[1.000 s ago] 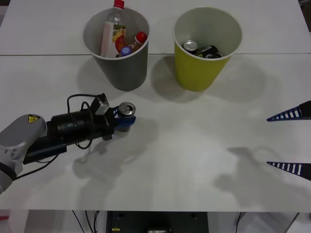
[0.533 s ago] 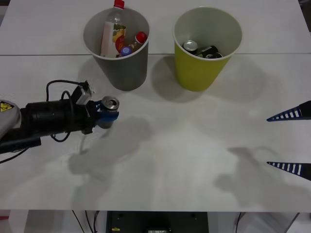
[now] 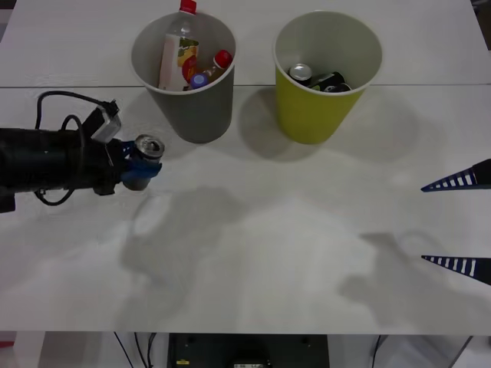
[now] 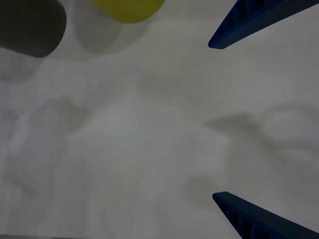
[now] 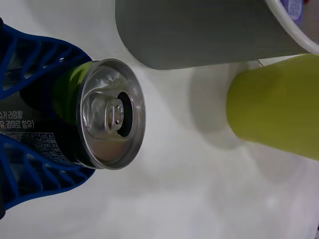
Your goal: Put the can into the green bin and the plastic bottle into the gray bin
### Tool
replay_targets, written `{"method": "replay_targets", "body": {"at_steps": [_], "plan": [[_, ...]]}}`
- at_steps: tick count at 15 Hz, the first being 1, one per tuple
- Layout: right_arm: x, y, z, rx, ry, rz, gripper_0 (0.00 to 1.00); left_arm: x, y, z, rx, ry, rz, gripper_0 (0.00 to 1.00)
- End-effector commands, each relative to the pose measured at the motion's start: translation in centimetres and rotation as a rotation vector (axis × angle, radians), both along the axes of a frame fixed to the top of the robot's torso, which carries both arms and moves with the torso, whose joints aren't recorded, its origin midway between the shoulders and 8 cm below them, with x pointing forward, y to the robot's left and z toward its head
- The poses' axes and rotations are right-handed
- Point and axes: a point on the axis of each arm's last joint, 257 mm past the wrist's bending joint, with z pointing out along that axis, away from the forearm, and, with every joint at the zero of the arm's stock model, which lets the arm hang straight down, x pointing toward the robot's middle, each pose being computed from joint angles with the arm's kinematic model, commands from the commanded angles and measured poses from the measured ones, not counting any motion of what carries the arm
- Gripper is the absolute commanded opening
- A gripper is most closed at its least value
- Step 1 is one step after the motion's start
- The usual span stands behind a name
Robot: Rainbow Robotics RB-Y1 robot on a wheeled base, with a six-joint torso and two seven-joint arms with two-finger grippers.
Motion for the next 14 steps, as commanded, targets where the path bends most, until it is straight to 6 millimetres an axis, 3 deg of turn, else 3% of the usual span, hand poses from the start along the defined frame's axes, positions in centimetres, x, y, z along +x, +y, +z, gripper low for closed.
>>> {"method": "replay_targets", "body": {"at_steps": [1,5,7,11,14], "plan": [[0.0,0.0,0.0,0.0,0.0,0.0,1.0,-1.7,0.0,2.3,0.094,0.016,-0.013,0.0],[0.0,0.0,0.0,0.0,0.0,0.0,1.0,-5.2,-4.4,6.2,0.146,0.057,-0.039,0.0],[0.0,0.0,0.0,0.0,0.0,0.0,1.0,-5.4,-6.3,8.2,0.176,0.076,-0.047,0.0],[0.0,0.0,0.0,0.0,0.0,0.0,1.0,-3.4,-10.6,12.0,0.215,0.08,-0.044,0.0],[0.0,0.0,0.0,0.0,0.0,0.0,1.0,-1.0,-15.6,15.8,0.146,0.075,-0.051,0.0]]}}
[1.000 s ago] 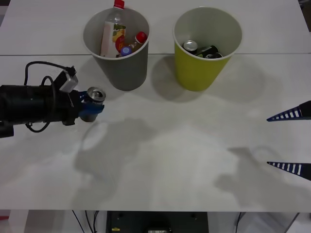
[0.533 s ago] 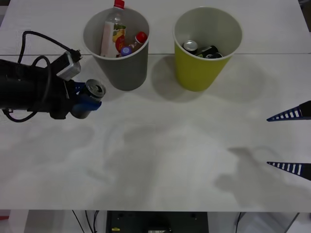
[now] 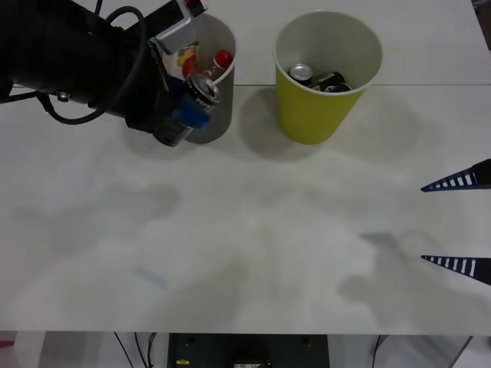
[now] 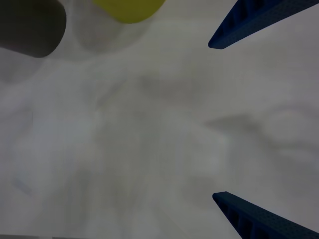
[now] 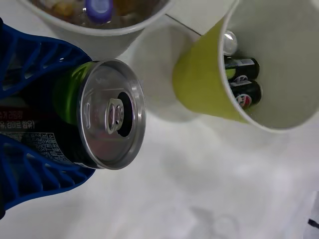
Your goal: Put the can into the green bin and the plastic bottle into the gray bin
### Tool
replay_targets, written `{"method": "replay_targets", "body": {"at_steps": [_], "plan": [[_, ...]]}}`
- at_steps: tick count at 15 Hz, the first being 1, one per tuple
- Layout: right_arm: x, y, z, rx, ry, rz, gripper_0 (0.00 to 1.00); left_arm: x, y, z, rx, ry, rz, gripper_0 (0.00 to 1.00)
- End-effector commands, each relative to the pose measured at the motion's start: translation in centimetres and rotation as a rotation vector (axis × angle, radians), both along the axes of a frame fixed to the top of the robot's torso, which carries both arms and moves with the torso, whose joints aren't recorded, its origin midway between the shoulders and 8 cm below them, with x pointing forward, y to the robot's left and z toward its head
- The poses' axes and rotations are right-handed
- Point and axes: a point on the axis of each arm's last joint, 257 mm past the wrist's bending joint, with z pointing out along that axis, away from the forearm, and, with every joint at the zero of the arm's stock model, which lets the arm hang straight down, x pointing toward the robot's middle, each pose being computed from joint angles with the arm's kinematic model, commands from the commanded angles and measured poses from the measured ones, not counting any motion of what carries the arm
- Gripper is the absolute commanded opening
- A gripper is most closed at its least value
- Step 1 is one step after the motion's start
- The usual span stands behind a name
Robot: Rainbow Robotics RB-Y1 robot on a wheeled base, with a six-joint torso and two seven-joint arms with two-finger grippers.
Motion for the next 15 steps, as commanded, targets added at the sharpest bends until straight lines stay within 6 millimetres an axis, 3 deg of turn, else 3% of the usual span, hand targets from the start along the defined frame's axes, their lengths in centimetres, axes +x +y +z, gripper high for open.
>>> {"method": "replay_targets", "body": {"at_steps": [1,9,11,15], "plan": [[0.0,0.0,0.0,0.0,0.0,0.0,1.0,2.3,-4.0,3.0,-0.07,0.029,0.006,0.0],[0.0,0.0,0.0,0.0,0.0,0.0,1.0,9.8,-12.4,5.2,-0.106,0.014,0.09,0.01],[0.0,0.0,0.0,0.0,0.0,0.0,1.0,11.1,-14.5,6.4,-0.16,0.011,0.106,0.02],[0.0,0.0,0.0,0.0,0.0,0.0,1.0,12.7,-18.0,7.0,-0.258,0.004,0.118,0.03]]}}
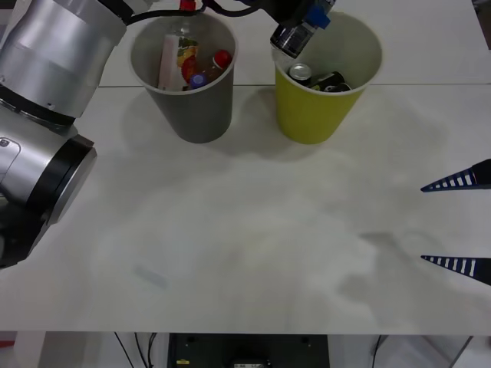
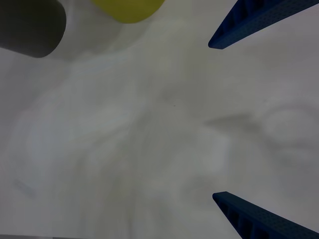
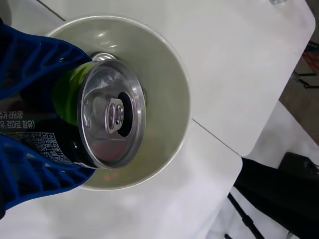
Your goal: Put the can into the green bin and the plastic bottle into the gray bin
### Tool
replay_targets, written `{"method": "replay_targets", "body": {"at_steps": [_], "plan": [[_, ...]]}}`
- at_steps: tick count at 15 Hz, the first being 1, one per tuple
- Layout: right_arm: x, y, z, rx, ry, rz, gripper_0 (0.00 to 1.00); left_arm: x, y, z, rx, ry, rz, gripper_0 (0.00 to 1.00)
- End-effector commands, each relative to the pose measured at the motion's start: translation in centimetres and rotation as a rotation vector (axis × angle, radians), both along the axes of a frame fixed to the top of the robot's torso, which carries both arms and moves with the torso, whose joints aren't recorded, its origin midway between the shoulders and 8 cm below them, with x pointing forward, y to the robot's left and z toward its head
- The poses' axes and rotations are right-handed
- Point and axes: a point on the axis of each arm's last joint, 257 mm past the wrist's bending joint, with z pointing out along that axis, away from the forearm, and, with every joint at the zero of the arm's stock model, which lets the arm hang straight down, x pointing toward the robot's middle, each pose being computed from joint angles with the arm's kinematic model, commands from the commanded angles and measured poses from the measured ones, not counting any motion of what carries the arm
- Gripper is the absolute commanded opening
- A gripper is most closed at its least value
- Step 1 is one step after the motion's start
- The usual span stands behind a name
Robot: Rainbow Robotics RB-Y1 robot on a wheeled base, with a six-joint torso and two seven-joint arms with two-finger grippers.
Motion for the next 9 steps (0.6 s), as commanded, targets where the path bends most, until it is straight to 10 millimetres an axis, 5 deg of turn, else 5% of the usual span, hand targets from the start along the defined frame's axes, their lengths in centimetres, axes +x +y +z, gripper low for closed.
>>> {"method": "replay_targets", "body": {"at_steps": [1,9], "plan": [[0.0,0.0,0.0,0.0,0.0,0.0,1.0,0.7,-2.2,0.2,-0.048,-0.014,0.007,0.03],[0.0,0.0,0.0,0.0,0.0,0.0,1.0,2.5,-4.5,0.5,-0.075,-0.035,0.033,0.03]]}}
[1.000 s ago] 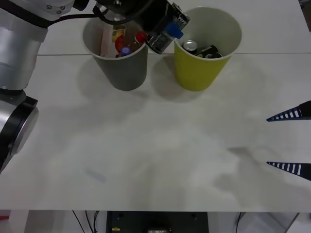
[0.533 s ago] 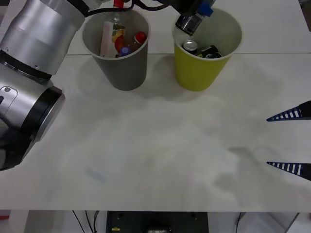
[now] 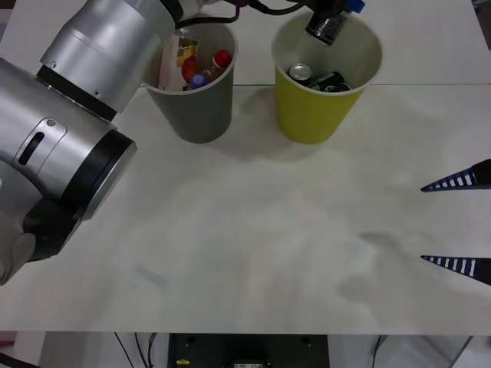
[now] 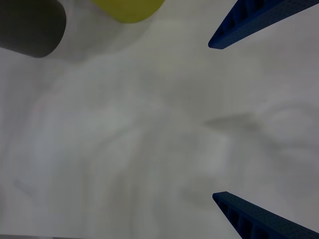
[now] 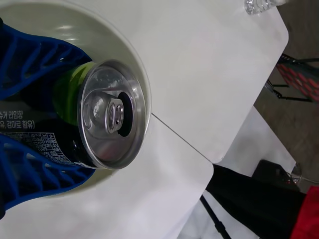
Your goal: Put the can into the green bin and the plastic bottle into the gray bin
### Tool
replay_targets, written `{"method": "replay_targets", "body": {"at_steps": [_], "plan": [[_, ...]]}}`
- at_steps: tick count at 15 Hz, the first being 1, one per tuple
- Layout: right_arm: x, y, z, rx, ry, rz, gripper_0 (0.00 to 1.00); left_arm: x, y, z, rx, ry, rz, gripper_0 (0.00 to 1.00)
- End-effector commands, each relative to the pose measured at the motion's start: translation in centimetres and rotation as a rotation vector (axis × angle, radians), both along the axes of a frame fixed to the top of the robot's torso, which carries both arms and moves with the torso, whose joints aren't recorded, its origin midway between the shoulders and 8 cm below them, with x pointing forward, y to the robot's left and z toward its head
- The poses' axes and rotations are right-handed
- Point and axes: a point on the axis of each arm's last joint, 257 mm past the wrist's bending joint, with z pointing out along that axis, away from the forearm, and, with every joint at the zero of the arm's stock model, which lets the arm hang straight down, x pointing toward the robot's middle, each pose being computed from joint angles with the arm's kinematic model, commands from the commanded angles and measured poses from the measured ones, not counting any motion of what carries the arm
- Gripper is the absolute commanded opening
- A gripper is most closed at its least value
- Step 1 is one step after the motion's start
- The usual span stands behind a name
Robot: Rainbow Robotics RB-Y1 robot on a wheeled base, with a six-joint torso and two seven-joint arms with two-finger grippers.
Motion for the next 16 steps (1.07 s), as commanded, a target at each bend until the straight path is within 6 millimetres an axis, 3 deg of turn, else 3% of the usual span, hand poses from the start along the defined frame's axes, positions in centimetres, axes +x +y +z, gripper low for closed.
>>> {"method": "replay_targets", "body": {"at_steps": [1,2,4,9,14,16], "plan": [[0.0,0.0,0.0,0.0,0.0,0.0,1.0,-0.1,-0.4,-0.4,0.016,-0.01,-0.004,0.04],[0.0,0.0,0.0,0.0,0.0,0.0,1.0,-0.1,-0.5,-0.4,0.011,-0.009,-0.007,0.16],[0.0,0.0,0.0,0.0,0.0,0.0,1.0,-0.2,-0.5,-0.4,0.017,-0.013,-0.011,1.0],[0.0,0.0,0.0,0.0,0.0,0.0,1.0,-0.3,0.7,-1.9,0.102,-0.028,-0.049,1.0],[0.0,0.0,0.0,0.0,0.0,0.0,1.0,-0.5,5.6,0.1,0.046,0.029,-0.081,1.0],[0.0,0.0,0.0,0.0,0.0,0.0,1.0,-0.9,8.6,0.4,0.072,0.032,-0.09,1.0]]}}
